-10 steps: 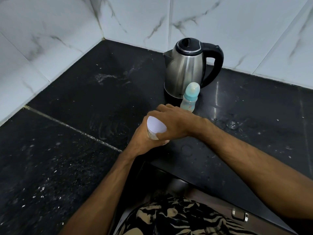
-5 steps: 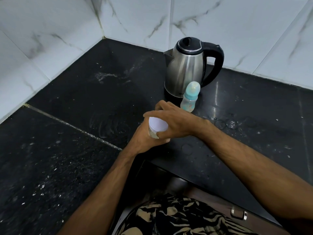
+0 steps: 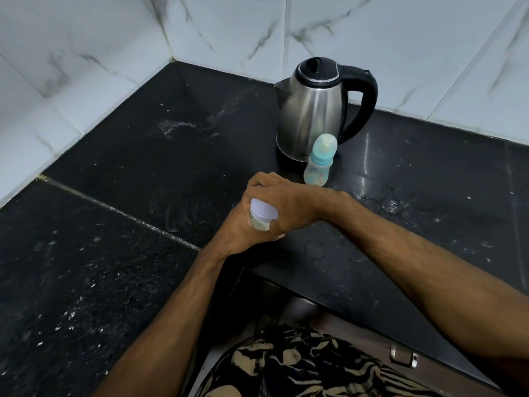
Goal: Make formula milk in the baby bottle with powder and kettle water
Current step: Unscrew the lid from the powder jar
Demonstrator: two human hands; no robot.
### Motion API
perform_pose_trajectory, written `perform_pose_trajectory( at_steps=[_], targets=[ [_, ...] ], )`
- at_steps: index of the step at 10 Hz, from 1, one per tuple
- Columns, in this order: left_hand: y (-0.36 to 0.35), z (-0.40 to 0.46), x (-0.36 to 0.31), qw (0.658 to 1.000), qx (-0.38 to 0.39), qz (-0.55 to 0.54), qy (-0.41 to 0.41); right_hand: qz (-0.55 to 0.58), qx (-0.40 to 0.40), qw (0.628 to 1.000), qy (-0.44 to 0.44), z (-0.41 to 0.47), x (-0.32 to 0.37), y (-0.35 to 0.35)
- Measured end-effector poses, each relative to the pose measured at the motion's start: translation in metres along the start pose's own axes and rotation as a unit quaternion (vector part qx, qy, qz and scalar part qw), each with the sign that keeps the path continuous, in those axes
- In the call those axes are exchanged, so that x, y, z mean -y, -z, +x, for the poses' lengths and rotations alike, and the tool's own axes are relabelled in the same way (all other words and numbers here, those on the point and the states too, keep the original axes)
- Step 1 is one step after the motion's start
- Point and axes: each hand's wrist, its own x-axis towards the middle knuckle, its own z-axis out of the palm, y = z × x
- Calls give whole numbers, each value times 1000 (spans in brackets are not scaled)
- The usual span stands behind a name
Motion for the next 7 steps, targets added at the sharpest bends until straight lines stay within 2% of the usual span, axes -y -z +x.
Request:
perform_pose_trajectory(
  at_steps=[1, 2, 3, 4, 5, 6, 7],
  targets=[
    [2, -2, -3, 1000, -6, -1, 6, 5, 0, 1000, 6, -1, 2, 1],
    [4, -7, -14, 1000, 2, -17, 4, -46, -53, 997, -31, -3, -2, 0],
    [8, -13, -27, 998, 9, -43, 34, -184, -97, 972, -106, 2, -4, -3],
    [7, -12, -35, 997, 23, -2, 75, -199, -88, 971, -101, 6, -1, -4],
    [-8, 4, -28, 992, 16, 14, 123, -147, -19, 988, -49, 4, 4, 3],
    [-15, 10, -11, 985, 61, 140, 80, -125, 35, 991, -18, 0, 5, 12],
    [3, -6, -13, 998, -2, 62, 31, -132, 69, 989, -7, -3, 7, 16]
  ],
)
